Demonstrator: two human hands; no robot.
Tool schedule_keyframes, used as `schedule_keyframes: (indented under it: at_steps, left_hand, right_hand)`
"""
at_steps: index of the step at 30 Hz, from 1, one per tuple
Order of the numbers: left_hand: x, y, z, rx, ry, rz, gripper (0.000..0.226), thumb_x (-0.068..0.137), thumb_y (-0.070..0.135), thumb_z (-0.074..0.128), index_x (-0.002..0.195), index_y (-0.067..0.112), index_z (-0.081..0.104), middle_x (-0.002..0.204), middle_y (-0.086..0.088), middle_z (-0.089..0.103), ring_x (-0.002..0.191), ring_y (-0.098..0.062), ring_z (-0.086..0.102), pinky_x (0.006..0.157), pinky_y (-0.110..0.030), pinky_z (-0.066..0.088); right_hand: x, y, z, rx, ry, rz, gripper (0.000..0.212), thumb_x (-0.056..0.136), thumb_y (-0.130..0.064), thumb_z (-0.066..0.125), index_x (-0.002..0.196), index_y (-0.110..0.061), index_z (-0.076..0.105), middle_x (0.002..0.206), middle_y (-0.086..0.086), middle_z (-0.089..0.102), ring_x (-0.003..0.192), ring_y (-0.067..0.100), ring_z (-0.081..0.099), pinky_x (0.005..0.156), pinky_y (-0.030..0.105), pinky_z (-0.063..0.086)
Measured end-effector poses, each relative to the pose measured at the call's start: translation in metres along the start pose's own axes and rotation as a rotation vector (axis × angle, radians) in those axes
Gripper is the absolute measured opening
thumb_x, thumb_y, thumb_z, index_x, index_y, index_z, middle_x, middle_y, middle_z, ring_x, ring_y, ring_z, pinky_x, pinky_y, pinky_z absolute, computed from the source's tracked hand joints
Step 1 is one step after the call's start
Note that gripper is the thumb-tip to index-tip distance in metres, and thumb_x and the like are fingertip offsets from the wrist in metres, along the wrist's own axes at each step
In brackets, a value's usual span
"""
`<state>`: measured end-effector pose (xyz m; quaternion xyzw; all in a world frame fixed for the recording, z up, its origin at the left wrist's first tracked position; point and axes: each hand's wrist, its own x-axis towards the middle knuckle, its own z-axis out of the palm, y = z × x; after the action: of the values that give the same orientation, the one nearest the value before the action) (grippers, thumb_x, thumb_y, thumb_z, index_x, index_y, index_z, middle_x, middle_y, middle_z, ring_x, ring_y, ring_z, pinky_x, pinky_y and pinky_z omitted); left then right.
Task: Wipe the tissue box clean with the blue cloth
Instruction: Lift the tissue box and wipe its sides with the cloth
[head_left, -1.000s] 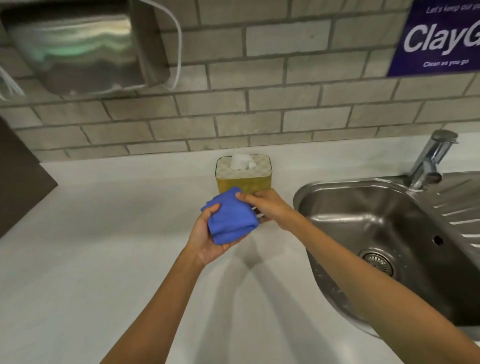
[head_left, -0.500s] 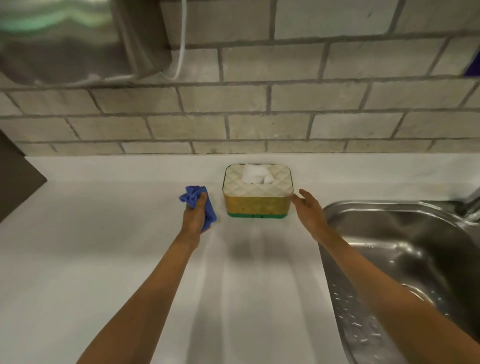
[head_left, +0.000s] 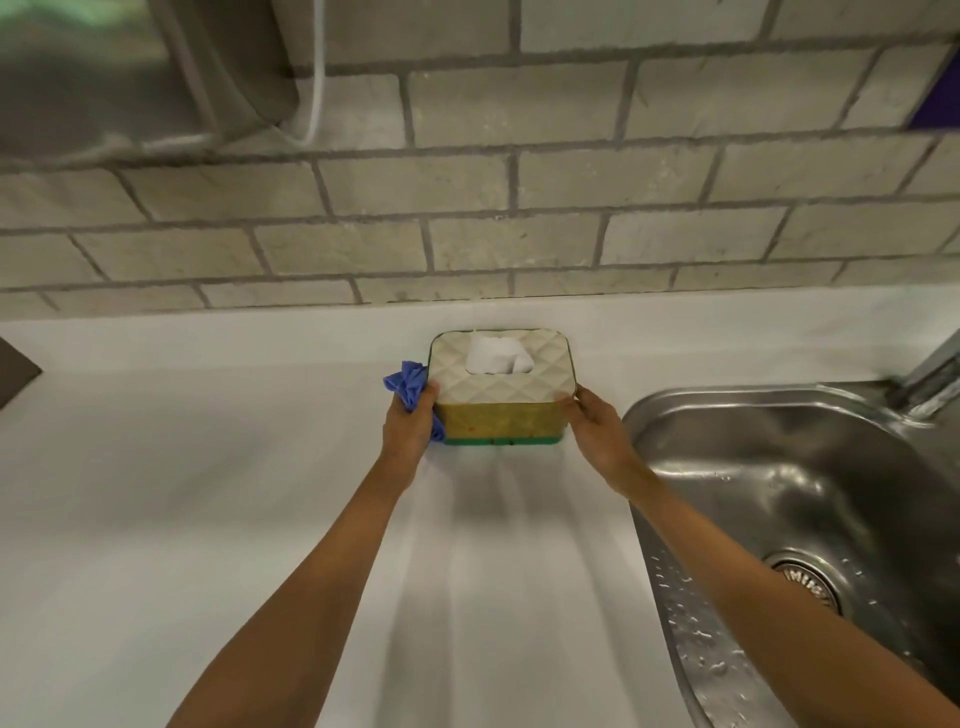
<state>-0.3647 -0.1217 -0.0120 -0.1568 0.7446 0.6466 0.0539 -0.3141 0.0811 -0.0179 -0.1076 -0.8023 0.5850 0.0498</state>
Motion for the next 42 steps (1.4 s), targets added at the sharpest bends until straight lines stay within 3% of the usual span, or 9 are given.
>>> schedule_keyframes:
  at_steps: [2, 7, 10, 16, 25, 30, 34, 38, 42]
  left_hand:
    - [-0.014, -0.005, -0.003, 0.016, -0.014, 0.012, 0.042, 0.093, 0.033, 0.05, 0.124, 0.004, 0.05, 0.093, -0.008, 0.055, 0.091, -0.022, 0.051, 0.088, -0.043, 0.047]
    - [-0.052, -0.011, -0.014, 0.092, -0.02, -0.006, 0.033, 0.091, 0.042, 0.049, 0.106, 0.014, 0.055, 0.086, -0.006, 0.058, 0.087, -0.024, 0.054, 0.084, -0.039, 0.048]
    - [-0.073, -0.013, -0.02, 0.166, 0.017, -0.016, 0.024, 0.089, 0.046, 0.049, 0.076, 0.026, 0.049, 0.071, 0.0, 0.055, 0.082, -0.026, 0.056, 0.081, -0.037, 0.048]
    - [-0.101, -0.01, -0.031, 0.297, 0.064, -0.007, 0.037, 0.085, 0.053, 0.049, 0.086, 0.016, 0.051, 0.076, -0.004, 0.056, 0.088, -0.03, 0.056, 0.091, -0.042, 0.048]
    - [-0.127, 0.003, -0.03, 0.421, -0.029, 0.046, 0.051, 0.083, 0.063, 0.047, 0.064, 0.016, 0.048, 0.064, -0.009, 0.051, 0.079, -0.027, 0.054, 0.079, -0.036, 0.045]
    - [-0.12, 0.014, -0.027, 0.479, -0.02, 0.03, 0.053, 0.083, 0.064, 0.045, 0.062, 0.016, 0.049, 0.061, -0.008, 0.052, 0.067, -0.022, 0.052, 0.072, -0.033, 0.039]
    - [-0.113, 0.018, -0.024, 0.438, 0.007, 0.008, 0.051, 0.08, 0.064, 0.05, 0.064, 0.016, 0.051, 0.065, -0.006, 0.054, 0.066, -0.019, 0.052, 0.074, -0.033, 0.04]
    - [-0.112, 0.014, -0.02, 0.397, 0.075, 0.015, 0.048, 0.085, 0.062, 0.044, 0.064, 0.018, 0.049, 0.065, -0.004, 0.053, 0.074, -0.024, 0.053, 0.076, -0.034, 0.041]
    - [-0.126, 0.009, -0.015, 0.296, 0.178, 0.065, 0.044, 0.092, 0.053, 0.035, 0.064, 0.021, 0.046, 0.067, -0.004, 0.054, 0.079, -0.027, 0.055, 0.08, -0.038, 0.045]
  right_hand:
    - [-0.013, 0.002, -0.005, 0.006, -0.014, -0.024, 0.032, 0.094, -0.033, 0.046, 0.116, -0.016, 0.061, 0.1, -0.001, 0.066, 0.094, 0.014, 0.06, 0.082, 0.02, 0.047]
    - [-0.048, 0.002, -0.022, -0.002, -0.045, 0.012, 0.04, 0.09, -0.038, 0.051, 0.116, -0.01, 0.061, 0.096, 0.006, 0.069, 0.078, 0.003, 0.062, 0.059, 0.001, 0.043]
    - [-0.067, 0.001, -0.031, -0.024, -0.023, 0.055, 0.053, 0.085, -0.047, 0.055, 0.121, -0.008, 0.058, 0.101, 0.01, 0.069, 0.088, 0.019, 0.064, 0.074, 0.024, 0.049]
    - [-0.101, -0.01, -0.042, -0.05, -0.005, 0.039, 0.06, 0.079, -0.053, 0.059, 0.108, -0.001, 0.064, 0.088, 0.015, 0.071, 0.086, 0.029, 0.069, 0.083, 0.042, 0.056]
    - [-0.111, -0.024, -0.057, 0.045, 0.002, 0.133, 0.066, 0.074, -0.054, 0.065, 0.123, -0.016, 0.044, 0.105, 0.02, 0.065, 0.065, 0.021, 0.064, 0.044, 0.018, 0.05]
    - [-0.096, -0.021, -0.055, -0.247, 0.115, -0.104, 0.049, 0.077, -0.058, 0.058, 0.111, -0.024, 0.051, 0.102, 0.003, 0.053, 0.088, 0.019, 0.056, 0.07, 0.026, 0.041]
    - [-0.088, -0.014, -0.052, -0.084, 0.094, -0.346, 0.021, 0.083, -0.038, 0.063, 0.089, -0.018, 0.062, 0.097, -0.005, 0.062, 0.099, 0.017, 0.062, 0.069, 0.014, 0.043]
    - [-0.092, 0.002, -0.062, -0.204, -0.163, -0.402, 0.078, 0.067, -0.068, 0.057, 0.131, -0.025, 0.043, 0.131, -0.01, 0.05, 0.106, -0.004, 0.054, 0.09, 0.012, 0.041]
    - [-0.089, 0.009, -0.064, -0.471, -0.375, -0.482, 0.127, 0.047, -0.061, 0.078, 0.14, -0.049, -0.007, 0.158, -0.002, 0.007, 0.135, 0.008, 0.019, 0.108, 0.028, 0.024]
